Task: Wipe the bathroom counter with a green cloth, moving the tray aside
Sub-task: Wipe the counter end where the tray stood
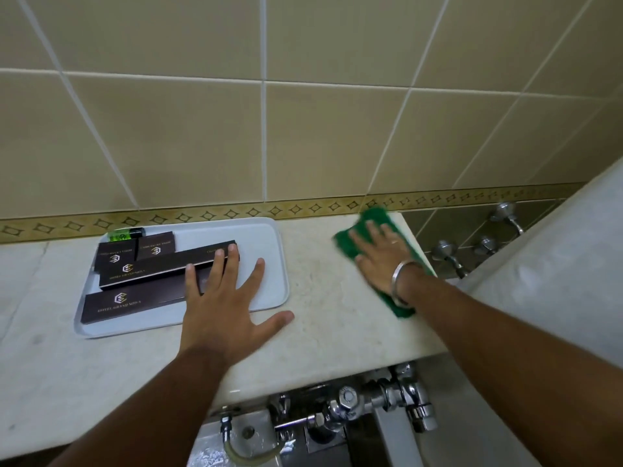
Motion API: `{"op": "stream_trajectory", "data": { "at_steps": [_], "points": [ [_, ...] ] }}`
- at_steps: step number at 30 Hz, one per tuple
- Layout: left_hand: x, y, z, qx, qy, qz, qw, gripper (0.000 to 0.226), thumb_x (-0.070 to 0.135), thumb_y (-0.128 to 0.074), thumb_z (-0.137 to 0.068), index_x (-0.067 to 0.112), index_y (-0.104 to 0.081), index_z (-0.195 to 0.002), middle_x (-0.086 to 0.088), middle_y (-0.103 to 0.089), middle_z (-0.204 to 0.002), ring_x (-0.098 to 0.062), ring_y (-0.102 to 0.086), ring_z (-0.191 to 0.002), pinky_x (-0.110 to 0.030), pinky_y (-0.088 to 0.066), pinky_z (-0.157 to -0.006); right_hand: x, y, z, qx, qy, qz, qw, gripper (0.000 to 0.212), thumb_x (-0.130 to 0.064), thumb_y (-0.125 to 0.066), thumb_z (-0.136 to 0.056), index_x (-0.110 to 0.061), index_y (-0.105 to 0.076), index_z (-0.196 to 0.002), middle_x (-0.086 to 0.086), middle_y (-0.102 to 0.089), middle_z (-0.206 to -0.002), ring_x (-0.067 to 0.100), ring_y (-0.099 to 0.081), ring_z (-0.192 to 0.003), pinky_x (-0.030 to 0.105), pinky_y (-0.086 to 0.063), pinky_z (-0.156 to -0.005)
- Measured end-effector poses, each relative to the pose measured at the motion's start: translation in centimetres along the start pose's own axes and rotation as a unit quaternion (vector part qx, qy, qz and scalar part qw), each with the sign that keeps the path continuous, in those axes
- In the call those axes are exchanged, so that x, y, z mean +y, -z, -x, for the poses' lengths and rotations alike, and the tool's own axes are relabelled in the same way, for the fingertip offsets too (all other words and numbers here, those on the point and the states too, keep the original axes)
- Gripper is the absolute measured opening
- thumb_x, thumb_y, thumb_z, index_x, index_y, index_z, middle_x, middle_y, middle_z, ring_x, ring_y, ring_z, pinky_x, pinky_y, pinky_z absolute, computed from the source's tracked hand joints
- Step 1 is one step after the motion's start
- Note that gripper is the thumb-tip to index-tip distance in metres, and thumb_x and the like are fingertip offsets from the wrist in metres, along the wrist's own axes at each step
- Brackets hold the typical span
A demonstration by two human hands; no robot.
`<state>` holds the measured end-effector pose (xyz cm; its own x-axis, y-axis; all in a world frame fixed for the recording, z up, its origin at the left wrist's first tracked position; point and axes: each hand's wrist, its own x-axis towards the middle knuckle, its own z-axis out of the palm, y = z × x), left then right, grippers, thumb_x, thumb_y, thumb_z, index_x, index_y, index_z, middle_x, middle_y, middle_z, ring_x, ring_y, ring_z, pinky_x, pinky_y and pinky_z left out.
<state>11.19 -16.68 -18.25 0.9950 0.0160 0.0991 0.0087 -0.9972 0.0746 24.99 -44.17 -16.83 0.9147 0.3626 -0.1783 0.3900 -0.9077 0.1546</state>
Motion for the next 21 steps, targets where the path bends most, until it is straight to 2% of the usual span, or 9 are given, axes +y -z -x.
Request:
{"op": "stream_trajectory", "data": {
  "at_steps": [2,3,6,8,11,14,16,18,21],
  "points": [
    [-0.2,-0.6,-0.4,0.007,0.002,0.019,1.000,0.093,0.086,-0.007,-0.081,0.032,-0.022,-0.155,-0.011,-0.013,-0.164,-0.029,-0.009,-0.151,-0.064,0.000,-0.116,-3.8,-1.4,4.6,0.055,0.207,0.019,0.977,0.054,-0.040,-0.036,-0.092,-0.027,-0.035,-0.145,0.014,-0.027,-0.155,0.038,-0.017,-0.143,0.055,-0.012,-0.116],
    [-0.3,-0.8,-0.6,0.006,0.001,0.021,1.000,0.092,0.084,-0.005,-0.082,0.031,-0.020,-0.155,-0.010,-0.013,-0.164,-0.029,-0.010,-0.151,-0.065,-0.001,-0.116,-5.2,-1.7,6.9,0.056,0.270,0.004,0.961,0.055,-0.043,-0.040,-0.089,-0.034,-0.035,-0.144,0.010,-0.028,-0.155,0.038,-0.021,-0.142,0.054,-0.012,-0.114],
    [-0.4,-1.0,-1.1,-0.013,-0.015,0.011,1.000,0.089,0.080,-0.001,-0.083,0.032,-0.016,-0.156,-0.008,-0.011,-0.165,-0.029,-0.008,-0.151,-0.065,0.005,-0.115,-5.2,-1.9,9.0,-0.023,0.295,-0.034,0.955,0.059,-0.050,-0.034,-0.093,-0.043,-0.014,-0.149,0.002,-0.005,-0.161,0.031,-0.002,-0.147,0.047,0.006,-0.115],
    [0.1,-1.0,-0.7,-0.026,-0.033,0.011,0.999,0.086,0.078,-0.002,-0.084,0.032,-0.019,-0.155,-0.007,-0.011,-0.165,-0.030,-0.009,-0.151,-0.066,0.009,-0.114,-4.4,-1.4,9.7,-0.058,0.251,-0.037,0.965,0.064,-0.055,-0.030,-0.094,-0.040,-0.002,-0.150,0.000,0.005,-0.161,0.027,0.007,-0.147,0.046,0.009,-0.116],
    [1.8,0.0,0.3,-0.037,-0.084,0.006,0.996,0.081,0.077,-0.005,-0.088,0.034,-0.023,-0.154,-0.007,-0.019,-0.163,-0.030,-0.011,-0.150,-0.066,0.011,-0.113,-3.6,-0.8,12.1,-0.045,0.130,-0.098,0.986,0.073,-0.061,-0.027,-0.091,-0.033,0.002,-0.151,0.002,-0.004,-0.162,0.026,-0.004,-0.147,0.047,-0.003,-0.117],
    [5.1,2.6,-1.7,-0.025,-0.151,0.019,0.988,0.081,0.080,-0.006,-0.086,0.037,-0.017,-0.154,-0.006,-0.015,-0.164,-0.028,-0.004,-0.151,-0.061,0.019,-0.112,-2.8,0.1,13.7,-0.019,-0.054,-0.082,0.995,0.072,-0.058,-0.041,-0.088,-0.019,-0.024,-0.146,0.009,-0.034,-0.148,0.031,-0.034,-0.133,0.044,-0.029,-0.109],
    [8.2,4.0,-3.8,-0.071,-0.230,-0.034,0.970,0.086,0.083,-0.015,-0.082,0.038,-0.008,-0.155,-0.007,-0.002,-0.165,-0.028,0.007,-0.151,-0.059,0.025,-0.110,-2.6,1.0,14.1,-0.046,-0.133,-0.071,0.987,0.065,-0.063,-0.050,-0.082,-0.017,-0.048,-0.128,0.008,-0.045,-0.132,0.030,-0.043,-0.119,0.042,-0.039,-0.098],
    [10.8,4.4,-4.8,-0.114,-0.293,-0.105,0.943,0.088,0.079,-0.036,-0.081,0.037,-0.010,-0.155,-0.007,0.009,-0.164,-0.031,0.016,-0.149,-0.061,0.025,-0.109,-2.3,1.8,14.3,-0.076,-0.152,-0.091,0.981,0.058,-0.062,-0.058,-0.079,-0.019,-0.057,-0.117,0.008,-0.046,-0.124,0.030,-0.044,-0.114,0.040,-0.042,-0.095],
    [12.5,4.7,-5.4,-0.147,-0.299,-0.103,0.937,0.066,0.066,-0.056,-0.082,0.034,-0.046,-0.140,-0.010,0.003,-0.165,-0.033,0.018,-0.149,-0.061,0.023,-0.110,-1.2,3.7,13.8,-0.083,-0.107,-0.129,0.982,0.031,-0.044,-0.065,-0.082,-0.022,-0.055,-0.102,0.007,-0.052,-0.111,0.030,-0.050,-0.105,0.035,-0.044,-0.085]
  ]
}}
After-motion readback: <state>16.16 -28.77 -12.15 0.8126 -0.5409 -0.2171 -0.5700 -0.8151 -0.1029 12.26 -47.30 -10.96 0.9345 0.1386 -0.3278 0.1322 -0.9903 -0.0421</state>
